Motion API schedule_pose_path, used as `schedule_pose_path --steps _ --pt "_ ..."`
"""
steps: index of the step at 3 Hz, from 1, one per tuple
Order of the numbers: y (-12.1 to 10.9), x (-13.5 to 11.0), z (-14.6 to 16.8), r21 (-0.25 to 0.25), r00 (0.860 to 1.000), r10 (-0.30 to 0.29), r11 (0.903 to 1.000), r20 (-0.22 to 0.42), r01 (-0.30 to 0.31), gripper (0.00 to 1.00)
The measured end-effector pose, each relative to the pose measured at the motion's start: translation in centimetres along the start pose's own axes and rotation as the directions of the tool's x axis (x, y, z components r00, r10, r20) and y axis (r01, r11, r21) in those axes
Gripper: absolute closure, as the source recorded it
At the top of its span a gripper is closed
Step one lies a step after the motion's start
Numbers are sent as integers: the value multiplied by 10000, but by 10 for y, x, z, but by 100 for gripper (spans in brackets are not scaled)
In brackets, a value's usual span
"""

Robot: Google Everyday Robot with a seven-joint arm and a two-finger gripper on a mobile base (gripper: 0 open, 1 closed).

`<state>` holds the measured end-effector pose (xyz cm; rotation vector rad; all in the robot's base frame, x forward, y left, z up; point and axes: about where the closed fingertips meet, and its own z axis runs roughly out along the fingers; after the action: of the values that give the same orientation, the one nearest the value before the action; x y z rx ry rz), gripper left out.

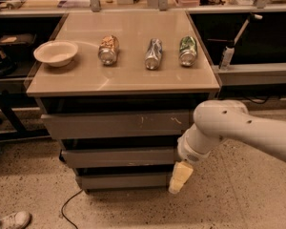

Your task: Open bottom drawer

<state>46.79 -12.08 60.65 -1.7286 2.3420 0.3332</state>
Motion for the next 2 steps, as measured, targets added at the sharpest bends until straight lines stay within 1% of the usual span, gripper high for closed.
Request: schedule_pose_path --steps 1,2 --pt "-12 8 75 -592 9990 378 9976 238 -363 0" --pt "-6 13 93 -920 9985 497 9946 238 -473 0"
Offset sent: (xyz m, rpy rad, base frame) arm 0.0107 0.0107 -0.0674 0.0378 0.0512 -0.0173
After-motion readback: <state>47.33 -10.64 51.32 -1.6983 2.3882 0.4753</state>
